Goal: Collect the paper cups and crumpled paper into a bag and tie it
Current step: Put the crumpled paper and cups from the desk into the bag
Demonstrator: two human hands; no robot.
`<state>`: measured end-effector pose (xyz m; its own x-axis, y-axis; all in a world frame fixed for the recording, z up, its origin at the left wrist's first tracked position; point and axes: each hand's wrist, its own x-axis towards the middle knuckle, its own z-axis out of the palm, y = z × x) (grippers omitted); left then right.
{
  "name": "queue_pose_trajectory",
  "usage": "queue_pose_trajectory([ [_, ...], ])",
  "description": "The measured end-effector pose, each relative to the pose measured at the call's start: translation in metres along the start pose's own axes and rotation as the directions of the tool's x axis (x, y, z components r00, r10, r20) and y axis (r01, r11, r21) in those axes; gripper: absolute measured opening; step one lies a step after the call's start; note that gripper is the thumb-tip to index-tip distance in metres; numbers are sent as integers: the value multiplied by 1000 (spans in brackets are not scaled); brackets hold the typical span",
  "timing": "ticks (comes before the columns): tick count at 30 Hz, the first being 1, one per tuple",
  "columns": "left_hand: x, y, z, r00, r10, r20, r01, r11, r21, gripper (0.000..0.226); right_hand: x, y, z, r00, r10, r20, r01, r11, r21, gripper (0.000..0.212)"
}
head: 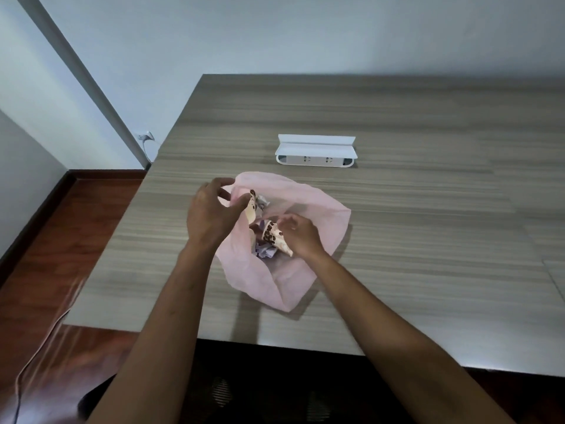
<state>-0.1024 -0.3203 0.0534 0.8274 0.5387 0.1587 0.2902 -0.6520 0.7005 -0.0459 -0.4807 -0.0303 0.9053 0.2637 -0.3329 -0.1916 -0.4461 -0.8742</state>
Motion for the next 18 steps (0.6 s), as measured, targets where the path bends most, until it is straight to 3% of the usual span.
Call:
queue_pose_trajectory([
  [7,2,-17,-9,985,33,172,-28,999,-32,56,-27,-15,5,993,96,-73,-100,993,-64,20],
  [10,7,-23,-18,974,107,198,-103,994,-32,63,-39,-27,10,981,147,-126,-158,984,-82,24],
  [15,13,-37,-37,922,247,299,-231,969,-88,68,-71,-44,25,930,144,-338,-178,981,-72,22],
  [18,2,-53,-50,892,256,371,-221,966,-134,67,-102,-46,39,861,180,-476,-228,973,-43,21],
])
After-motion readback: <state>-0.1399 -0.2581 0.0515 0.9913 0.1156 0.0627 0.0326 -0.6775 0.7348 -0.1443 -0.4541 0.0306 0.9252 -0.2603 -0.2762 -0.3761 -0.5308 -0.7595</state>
